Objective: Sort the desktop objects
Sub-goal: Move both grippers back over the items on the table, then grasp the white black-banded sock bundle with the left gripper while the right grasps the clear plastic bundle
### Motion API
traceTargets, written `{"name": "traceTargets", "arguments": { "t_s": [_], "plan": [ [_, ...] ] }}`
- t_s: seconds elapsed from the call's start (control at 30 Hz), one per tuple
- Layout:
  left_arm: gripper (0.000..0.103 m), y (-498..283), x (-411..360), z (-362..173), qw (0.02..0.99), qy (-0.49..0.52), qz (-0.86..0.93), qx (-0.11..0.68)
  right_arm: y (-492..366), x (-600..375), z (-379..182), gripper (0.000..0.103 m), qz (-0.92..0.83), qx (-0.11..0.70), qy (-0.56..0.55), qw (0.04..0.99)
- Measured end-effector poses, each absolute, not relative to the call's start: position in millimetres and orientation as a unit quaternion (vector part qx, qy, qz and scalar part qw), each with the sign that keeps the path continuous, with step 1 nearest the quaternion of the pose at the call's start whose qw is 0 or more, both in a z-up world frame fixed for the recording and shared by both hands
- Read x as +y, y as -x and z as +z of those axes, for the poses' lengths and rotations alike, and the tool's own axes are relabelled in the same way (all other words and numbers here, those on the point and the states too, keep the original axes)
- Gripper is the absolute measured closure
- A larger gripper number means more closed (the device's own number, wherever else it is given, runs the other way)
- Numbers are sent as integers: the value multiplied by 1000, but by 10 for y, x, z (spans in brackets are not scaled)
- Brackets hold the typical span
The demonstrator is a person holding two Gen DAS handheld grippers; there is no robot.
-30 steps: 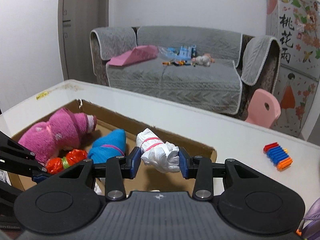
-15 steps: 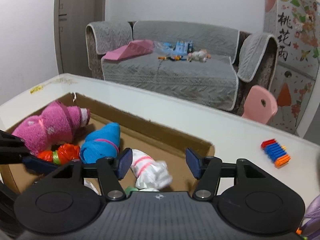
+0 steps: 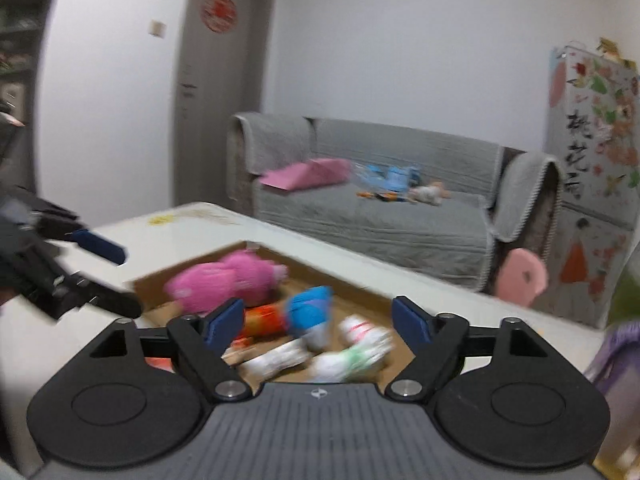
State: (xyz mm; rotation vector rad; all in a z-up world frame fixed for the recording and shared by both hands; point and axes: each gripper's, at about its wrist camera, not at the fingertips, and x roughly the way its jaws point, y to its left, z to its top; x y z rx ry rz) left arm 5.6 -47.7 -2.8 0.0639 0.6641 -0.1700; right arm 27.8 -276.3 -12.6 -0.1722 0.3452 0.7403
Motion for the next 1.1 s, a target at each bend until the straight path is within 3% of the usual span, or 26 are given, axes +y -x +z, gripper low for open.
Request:
{"name": "traceTargets", "arguments": {
  "t_s": [0.23,0.57,0.67,0.8,0.93,1.1],
  "plan": [
    [10,463,-483,-433,924,-32,-96,369,-28,-2718,-666,25,352,256,89,896],
    [10,482,-847,-891,897,-54,-145,414,-105,-2555,-891,27,355,283,130,881],
    [10,460,-871,-961,899,-67,-136,411,-79,-2514,-946,31,366,291,142,872],
    [15,452,-836,-942,902,-63,-130,408,-29,-2491,-987,58,371,306,152,863],
    [31,500,-752,-905,905,-59,-123,404,69,-2594,-937,60,382,300,138,863],
    [33,549,-666,-887,905,-60,-104,408,88,-2706,-901,61,383,299,124,865]
  ]
}}
